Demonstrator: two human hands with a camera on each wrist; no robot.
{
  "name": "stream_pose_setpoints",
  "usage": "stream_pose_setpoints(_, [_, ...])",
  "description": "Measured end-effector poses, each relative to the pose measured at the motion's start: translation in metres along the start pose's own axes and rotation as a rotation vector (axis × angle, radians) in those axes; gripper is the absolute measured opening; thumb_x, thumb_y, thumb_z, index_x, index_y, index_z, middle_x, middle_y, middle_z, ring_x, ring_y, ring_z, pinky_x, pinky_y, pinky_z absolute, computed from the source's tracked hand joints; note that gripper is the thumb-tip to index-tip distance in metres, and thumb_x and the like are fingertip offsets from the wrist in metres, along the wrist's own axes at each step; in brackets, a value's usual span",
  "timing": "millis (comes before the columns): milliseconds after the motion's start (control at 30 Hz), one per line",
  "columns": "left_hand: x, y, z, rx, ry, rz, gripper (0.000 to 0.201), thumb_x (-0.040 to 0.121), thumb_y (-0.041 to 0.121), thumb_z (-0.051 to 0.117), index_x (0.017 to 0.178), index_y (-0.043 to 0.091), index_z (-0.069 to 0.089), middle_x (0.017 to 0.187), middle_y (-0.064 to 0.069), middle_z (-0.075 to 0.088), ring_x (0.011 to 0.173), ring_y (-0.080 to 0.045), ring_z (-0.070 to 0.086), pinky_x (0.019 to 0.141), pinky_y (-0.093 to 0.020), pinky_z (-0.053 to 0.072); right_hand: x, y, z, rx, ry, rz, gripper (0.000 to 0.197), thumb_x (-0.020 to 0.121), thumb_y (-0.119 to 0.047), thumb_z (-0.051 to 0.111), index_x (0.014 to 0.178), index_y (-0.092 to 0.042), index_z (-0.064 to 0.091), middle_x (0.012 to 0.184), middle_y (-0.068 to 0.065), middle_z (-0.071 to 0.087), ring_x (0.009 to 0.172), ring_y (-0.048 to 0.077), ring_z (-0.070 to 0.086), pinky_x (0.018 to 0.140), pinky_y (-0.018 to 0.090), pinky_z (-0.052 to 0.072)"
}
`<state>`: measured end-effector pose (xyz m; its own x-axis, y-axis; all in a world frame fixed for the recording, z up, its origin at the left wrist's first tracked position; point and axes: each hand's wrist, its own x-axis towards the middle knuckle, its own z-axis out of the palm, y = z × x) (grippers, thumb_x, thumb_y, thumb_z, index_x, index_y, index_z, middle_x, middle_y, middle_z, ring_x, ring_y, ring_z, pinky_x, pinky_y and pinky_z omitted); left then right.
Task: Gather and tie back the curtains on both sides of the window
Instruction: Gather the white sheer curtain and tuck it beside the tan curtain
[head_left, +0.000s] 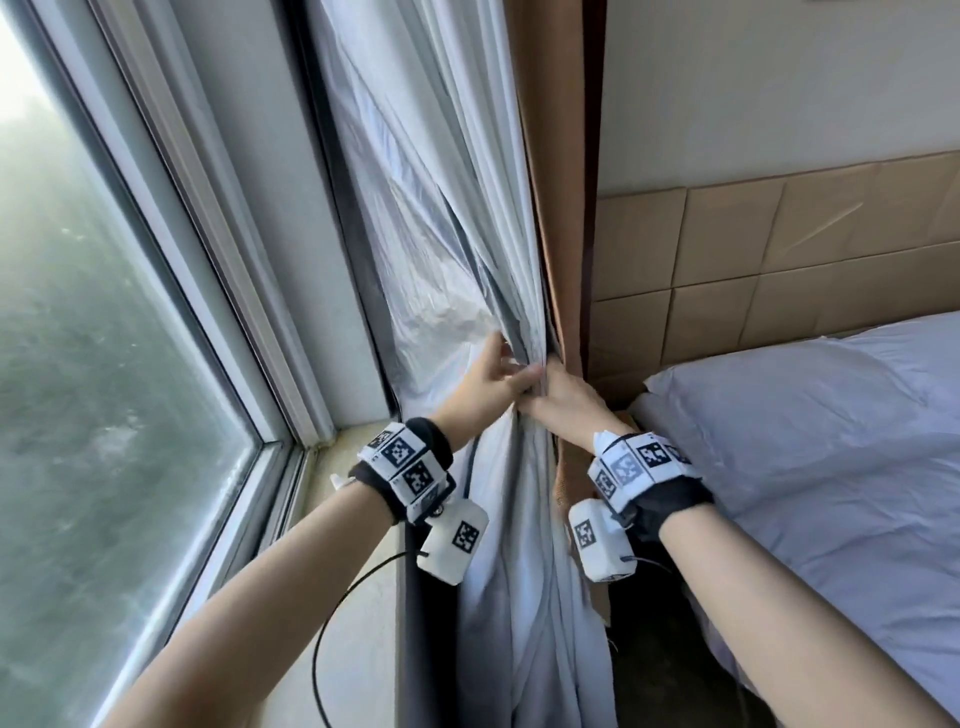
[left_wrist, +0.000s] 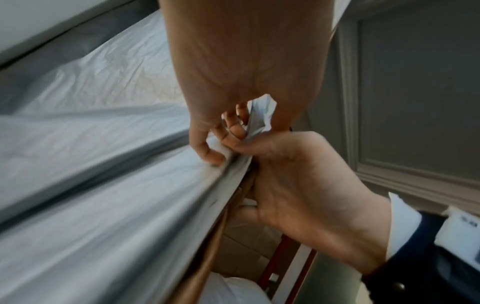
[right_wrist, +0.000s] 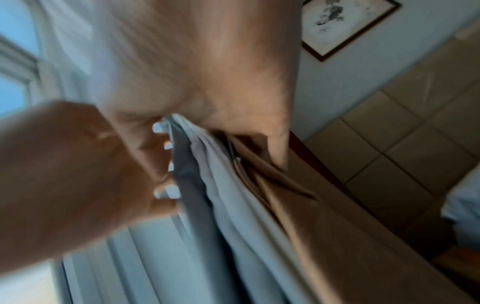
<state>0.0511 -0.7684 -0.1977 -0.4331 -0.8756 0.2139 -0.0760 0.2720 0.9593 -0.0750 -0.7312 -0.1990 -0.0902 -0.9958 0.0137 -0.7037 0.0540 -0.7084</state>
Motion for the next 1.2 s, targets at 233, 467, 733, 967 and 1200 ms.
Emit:
stream_pose_setpoints(233, [-0.005, -0.002, -0.022, -0.207, -0.251, -0.186, 0.052, 0.097, 0.049, 0.041, 0.134, 0.012, 0.042, 0.123, -0.003, 0.055, 0.114, -0.018, 0.057, 0.099, -0.045, 0.049, 0.005, 0.012, 0.001, -0.014, 0.2, -0.048, 0.045, 0.082, -0.029, 0.061, 0.126, -0.022, 0.054, 0.114, 0.014, 0.066, 0.104, 0.039, 0.061, 0.084, 0.036, 0.051])
stream_pose_setpoints(467, [0.02, -0.04, -0.079, 0.001, 0.412, -0.196, 0.058, 0.089, 0.035, 0.067, 0.135, 0.006, 0.045, 0.131, -0.011, 0.055, 0.11, -0.019, 0.055, 0.082, -0.027, 0.048, -0.004, 0.025, -0.01, -0.048, 0.19, -0.064, 0.033, 0.08, -0.031, 0.063, 0.111, -0.019, 0.061, 0.106, 0.011, 0.068, 0.098, 0.038, 0.062, 0.077, 0.036, 0.05])
stream_pose_setpoints(733, [0.05, -0.04, -0.097, -0.139, 0.3, -0.185, 0.094, 0.085, 0.051, 0.064, 0.154, 0.021, 0.006, 0.16, -0.001, 0.015, 0.146, -0.019, 0.016, 0.118, -0.046, 0.014, -0.014, 0.042, -0.021, 0.07, 0.192, -0.104, 0.035, 0.067, -0.033, 0.062, 0.1, -0.02, 0.065, 0.096, 0.003, 0.071, 0.092, 0.03, 0.065, 0.081, 0.042, 0.054])
stream_pose_setpoints(967, [0.085, -0.021, -0.086, -0.012, 0.403, -0.153, 0.035, 0.085, 0.045, 0.067, 0.108, 0.019, 0.061, 0.108, 0.01, 0.059, 0.112, -0.011, 0.049, 0.1, -0.028, 0.037, -0.012, 0.04, -0.011, 0.099, 0.142, -0.131, 0.042, 0.066, -0.036, 0.06, 0.105, -0.021, 0.065, 0.099, -0.001, 0.071, 0.094, 0.025, 0.065, 0.083, 0.041, 0.054])
stream_pose_setpoints(1200, [0.094, -0.016, -0.078, 0.045, 0.432, -0.111, 0.025, 0.086, 0.018, 0.071, 0.106, 0.003, 0.067, 0.088, -0.007, 0.07, 0.076, -0.007, 0.065, 0.075, -0.025, 0.047, -0.009, 0.041, -0.008, 0.108, 0.157, -0.139, 0.03, 0.073, -0.026, 0.066, 0.102, -0.02, 0.065, 0.098, 0.0, 0.07, 0.093, 0.025, 0.064, 0.083, 0.039, 0.053])
